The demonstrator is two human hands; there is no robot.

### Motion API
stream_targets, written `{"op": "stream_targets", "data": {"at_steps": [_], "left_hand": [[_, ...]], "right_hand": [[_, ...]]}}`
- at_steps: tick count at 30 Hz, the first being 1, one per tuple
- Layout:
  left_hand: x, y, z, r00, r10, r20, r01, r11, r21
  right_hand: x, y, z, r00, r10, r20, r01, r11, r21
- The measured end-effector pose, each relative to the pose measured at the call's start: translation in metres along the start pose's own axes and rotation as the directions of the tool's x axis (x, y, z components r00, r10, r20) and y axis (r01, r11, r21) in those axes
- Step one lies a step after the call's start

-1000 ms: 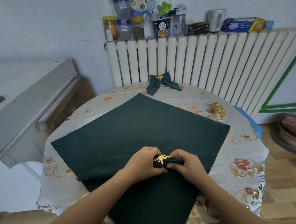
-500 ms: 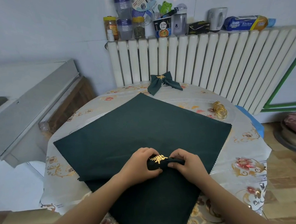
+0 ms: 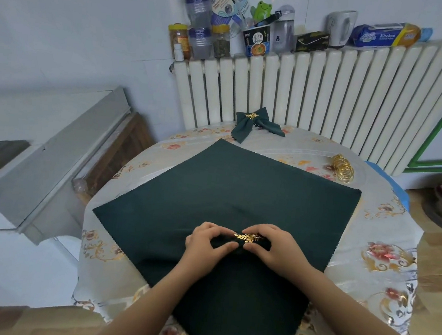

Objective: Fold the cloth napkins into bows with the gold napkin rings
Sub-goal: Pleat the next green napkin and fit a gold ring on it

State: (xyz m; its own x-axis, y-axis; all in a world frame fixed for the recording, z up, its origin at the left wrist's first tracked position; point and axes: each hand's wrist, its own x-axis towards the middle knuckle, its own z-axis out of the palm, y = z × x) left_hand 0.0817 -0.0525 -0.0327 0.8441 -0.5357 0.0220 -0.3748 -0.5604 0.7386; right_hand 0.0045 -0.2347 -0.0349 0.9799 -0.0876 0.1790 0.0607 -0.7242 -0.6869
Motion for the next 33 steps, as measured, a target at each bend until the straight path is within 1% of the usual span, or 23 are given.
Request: {"op": "stream_targets", "data": {"at_steps": [4,8,10,13,16,18,20,22,25,30,33], "left_hand": [[0.003,0.005,0.003,0.999,-0.028,-0.031,0.032,0.990,0.138],[0.009,0.009,0.002,0.998,-0.063,0.021,0.059,0.985,0.165],[0.009,0.009,-0.001,0.998,-0.040,0.044,0.032,0.987,0.160],[0.013,0.006,-0.004,0.994,0.011,0.105,-0.029,0.986,0.163],[0.018,0.013,-0.004,0.965,0.053,0.255,-0.084,0.990,0.112],[0.022,0.021,-0.001,0.945,0.112,0.309,-0.165,0.974,0.153],[0.024,0.028,0.003,0.941,0.157,0.299,-0.223,0.953,0.203],[0.027,0.029,0.007,0.943,0.198,0.268,-0.255,0.947,0.198],[0.030,0.029,0.009,0.946,0.173,0.275,-0.225,0.960,0.169],[0.031,0.026,-0.001,0.938,0.188,0.292,-0.252,0.947,0.201],[0.033,0.020,-0.010,0.941,0.153,0.302,-0.226,0.948,0.225]], "right_hand": [[-0.006,0.006,0.003,0.999,0.014,-0.051,-0.011,0.997,0.074],[-0.005,0.004,0.007,0.991,0.065,-0.119,-0.049,0.990,0.133],[-0.003,0.002,0.010,0.993,0.067,-0.097,-0.053,0.989,0.140],[-0.004,0.002,0.008,0.998,0.054,-0.014,-0.051,0.989,0.137],[-0.008,0.008,0.002,0.997,0.056,0.060,-0.063,0.991,0.118],[-0.012,0.015,-0.002,0.993,0.104,0.052,-0.108,0.990,0.092],[-0.014,0.020,-0.004,0.992,0.121,0.032,-0.121,0.993,0.013],[-0.016,0.020,-0.005,0.992,0.126,0.015,-0.125,0.992,-0.027],[-0.013,0.020,-0.005,0.990,0.139,-0.004,-0.139,0.990,-0.038],[-0.012,0.020,-0.005,0.991,0.134,0.015,-0.134,0.990,-0.036],[-0.012,0.021,-0.004,0.993,0.119,0.006,-0.119,0.992,-0.041]]}}
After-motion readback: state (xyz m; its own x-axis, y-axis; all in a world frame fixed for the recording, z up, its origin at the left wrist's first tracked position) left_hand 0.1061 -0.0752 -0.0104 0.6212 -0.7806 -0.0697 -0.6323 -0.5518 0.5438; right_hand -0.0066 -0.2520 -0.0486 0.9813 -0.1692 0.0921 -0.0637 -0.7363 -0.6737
